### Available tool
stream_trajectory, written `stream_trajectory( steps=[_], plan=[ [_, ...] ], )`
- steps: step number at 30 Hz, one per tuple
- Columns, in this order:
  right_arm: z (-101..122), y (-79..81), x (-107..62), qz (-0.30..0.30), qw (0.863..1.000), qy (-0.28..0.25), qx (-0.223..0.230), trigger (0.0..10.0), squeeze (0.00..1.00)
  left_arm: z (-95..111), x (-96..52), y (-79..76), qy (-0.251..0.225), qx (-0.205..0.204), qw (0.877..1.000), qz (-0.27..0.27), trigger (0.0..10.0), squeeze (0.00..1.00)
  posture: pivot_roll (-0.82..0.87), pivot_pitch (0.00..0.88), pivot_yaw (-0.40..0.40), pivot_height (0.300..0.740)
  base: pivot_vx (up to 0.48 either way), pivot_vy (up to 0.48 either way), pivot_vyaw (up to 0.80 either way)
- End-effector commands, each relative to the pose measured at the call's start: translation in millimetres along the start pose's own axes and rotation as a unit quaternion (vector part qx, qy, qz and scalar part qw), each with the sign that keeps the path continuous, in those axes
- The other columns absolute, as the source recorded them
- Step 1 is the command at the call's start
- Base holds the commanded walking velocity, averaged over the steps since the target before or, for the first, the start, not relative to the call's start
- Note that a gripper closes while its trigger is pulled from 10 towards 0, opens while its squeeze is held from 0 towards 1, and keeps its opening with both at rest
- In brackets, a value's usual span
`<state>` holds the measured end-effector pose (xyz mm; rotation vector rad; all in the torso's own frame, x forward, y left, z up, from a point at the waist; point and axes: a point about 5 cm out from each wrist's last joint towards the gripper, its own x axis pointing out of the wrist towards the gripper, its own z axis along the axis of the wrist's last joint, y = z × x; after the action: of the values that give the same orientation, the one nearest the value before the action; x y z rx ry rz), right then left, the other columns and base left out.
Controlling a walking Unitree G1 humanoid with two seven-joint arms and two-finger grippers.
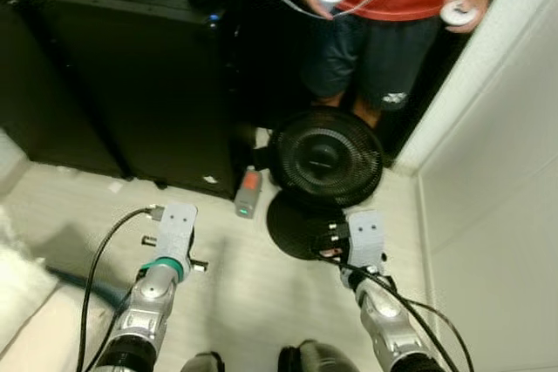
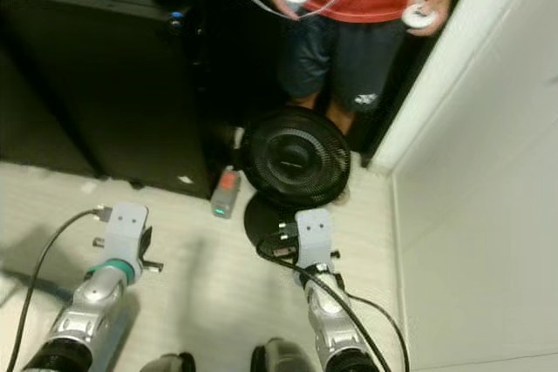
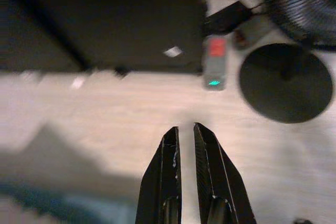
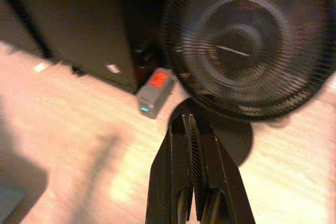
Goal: Clean up the room
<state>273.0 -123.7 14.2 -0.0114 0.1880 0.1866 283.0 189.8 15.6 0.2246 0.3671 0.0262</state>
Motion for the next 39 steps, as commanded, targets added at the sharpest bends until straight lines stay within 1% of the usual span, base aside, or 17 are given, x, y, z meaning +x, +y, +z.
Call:
stream_trajectory(
  steps=[1,5,9,11,13,15,18,20,21,22,23,24,39],
  plan=[
    [-4,1.7,-1.5,0.005,1.0,0.01,0.0,10.0,0.0,-8,-2.7,-0.9,0.015,-0.002,1.0,-0.002,10.0,0.0,-0.08,0.07,0.013,0.74,0.0,0.0,0.76],
    [-3,2.6,-1.6,0.009,1.0,0.009,0.0,10.0,0.0,-8,-2.7,-1.1,0.015,-0.001,1.0,-0.003,10.0,0.0,-0.08,0.07,0.013,0.74,0.0,0.0,0.76],
    [-4,6.6,-2.1,0.028,1.0,0.008,-0.009,10.0,0.0,-8,-2.5,-1.6,0.015,-0.001,1.0,-0.004,10.0,0.0,-0.08,0.071,0.016,0.74,0.0,0.0,0.76],
    [-4,13.9,-3.4,0.056,0.998,0.007,-0.019,10.0,0.0,-7,-2.4,-1.9,0.014,-0.001,1.0,-0.005,10.0,0.0,-0.08,0.071,0.016,0.74,0.0,0.0,0.76],
    [-5,18.5,-4.3,0.071,0.997,0.006,-0.026,10.0,0.0,-7,-2.4,-2.2,0.015,0.0,1.0,-0.005,10.0,0.0,-0.08,0.071,0.015,0.74,0.0,0.0,0.76],
    [-5,19.2,-4.5,0.072,0.997,0.006,-0.028,10.0,0.0,-7,-2.4,-2.2,0.015,0.0,1.0,-0.006,10.0,0.0,-0.08,0.071,0.015,0.74,0.0,0.0,0.76],
    [-2,18.1,-4.1,0.062,0.998,-0.006,-0.008,10.0,0.0,-7,-2.4,-2.4,0.015,-0.001,1.0,-0.005,10.0,0.0,-0.08,0.071,0.015,0.74,0.0,0.0,0.5],
    [-2,16.4,-3.5,0.054,0.998,-0.005,-0.014,10.0,0.0,-7,-2.5,-2.4,0.015,0.0,1.0,-0.006,10.0,0.0,-0.08,0.071,0.015,0.74,0.0,0.0,0.0],
    [-2,15.5,-3.6,0.057,0.998,-0.002,-0.033,10.0,0.0,-7,-2.4,-2.4,0.015,-0.001,1.0,-0.006,10.0,0.0,-0.08,0.071,0.015,0.74,0.0,0.0,0.74],
    [-2,15.5,-3.6,0.057,0.998,-0.002,-0.033,10.0,0.0,-7,-2.4,-2.4,0.015,-0.001,1.0,-0.006,10.0,0.0,-0.08,0.071,0.015,0.74,0.0,0.0,0.74],
    [-3,15.0,-3.8,0.061,0.997,0.0,-0.046,10.0,0.0,-7,-2.4,-2.4,0.015,-0.001,1.0,-0.006,10.0,0.0,-0.08,0.071,0.015,0.74,0.0,0.0,0.74],
    [-4,14.8,-4.1,0.063,0.997,0.002,-0.049,10.0,0.0,-7,-2.4,-2.5,0.015,0.0,1.0,-0.006,10.0,0.0,-0.08,0.071,0.015,0.74,0.0,0.0,0.74],
    [-4,15.8,-4.8,0.066,0.997,0.003,-0.047,10.0,0.0,-7,-1.8,-3.2,0.013,0.0,1.0,-0.008,10.0,0.0,-0.08,0.07,0.014,0.74,0.0,0.0,0.74]
  ],
)
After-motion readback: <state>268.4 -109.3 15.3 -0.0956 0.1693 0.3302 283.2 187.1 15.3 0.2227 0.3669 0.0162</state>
